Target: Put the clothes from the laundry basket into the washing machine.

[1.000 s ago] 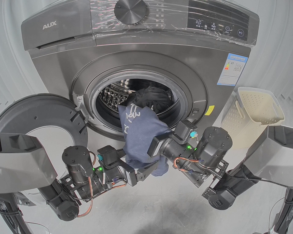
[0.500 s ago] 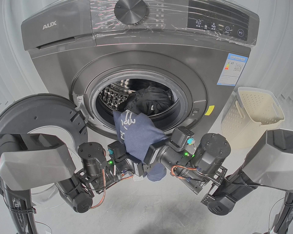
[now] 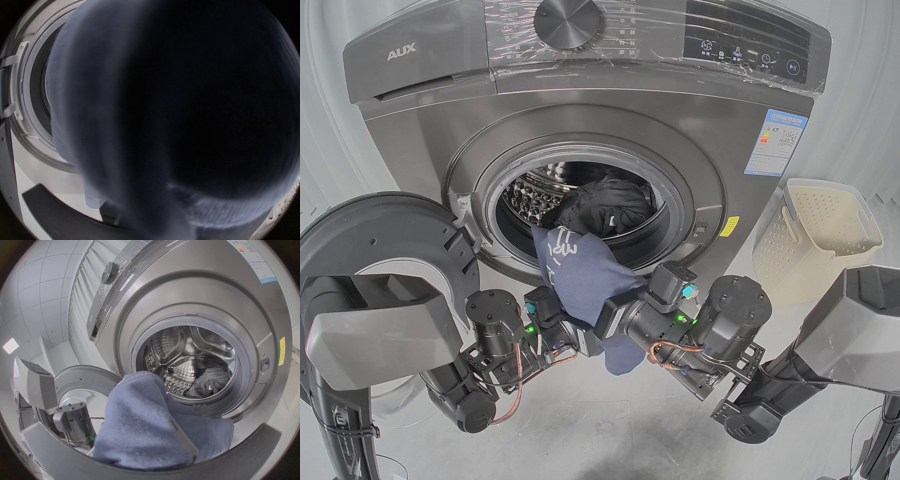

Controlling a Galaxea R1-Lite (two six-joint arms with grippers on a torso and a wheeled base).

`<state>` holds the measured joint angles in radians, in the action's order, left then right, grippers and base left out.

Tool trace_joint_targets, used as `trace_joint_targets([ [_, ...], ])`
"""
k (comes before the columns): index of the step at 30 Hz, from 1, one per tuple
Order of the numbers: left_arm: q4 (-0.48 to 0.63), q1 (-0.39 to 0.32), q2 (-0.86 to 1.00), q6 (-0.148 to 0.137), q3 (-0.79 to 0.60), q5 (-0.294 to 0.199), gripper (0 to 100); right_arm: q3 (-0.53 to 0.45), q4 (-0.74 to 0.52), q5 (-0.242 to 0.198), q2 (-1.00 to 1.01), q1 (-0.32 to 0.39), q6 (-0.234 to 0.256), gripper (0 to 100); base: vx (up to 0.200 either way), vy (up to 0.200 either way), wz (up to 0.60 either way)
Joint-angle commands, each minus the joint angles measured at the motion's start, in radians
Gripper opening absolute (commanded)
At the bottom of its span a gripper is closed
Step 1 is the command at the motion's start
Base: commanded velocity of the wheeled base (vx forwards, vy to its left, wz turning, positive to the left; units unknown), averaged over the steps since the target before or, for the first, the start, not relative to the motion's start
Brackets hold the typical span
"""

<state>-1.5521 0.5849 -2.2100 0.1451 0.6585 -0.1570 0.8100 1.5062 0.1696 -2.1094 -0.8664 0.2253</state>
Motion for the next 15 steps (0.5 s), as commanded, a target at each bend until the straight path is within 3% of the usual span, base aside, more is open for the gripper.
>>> trace_joint_targets([
  [1,0.000,0.001,0.003,0.004,0.003,0.008,0,-0.003,0.000,0.001,-0.001,0.000,0.000,0,0.000,0.000,0.00],
  [9,0.001,-0.002,0.073,0.004,-0.037,0.011,0,-0.006,0.002,0.002,0.005,0.020,0.002,0,0.000,0.000,0.00],
  [10,0.000,-0.002,0.096,0.005,-0.053,0.011,0,-0.008,0.000,0.002,0.009,0.029,0.002,100,0.000,0.000,0.00],
  [15,0.001,-0.002,0.182,0.005,-0.108,0.030,0,-0.058,-0.014,0.002,0.032,0.075,0.017,100,0.000,0.000,0.00],
])
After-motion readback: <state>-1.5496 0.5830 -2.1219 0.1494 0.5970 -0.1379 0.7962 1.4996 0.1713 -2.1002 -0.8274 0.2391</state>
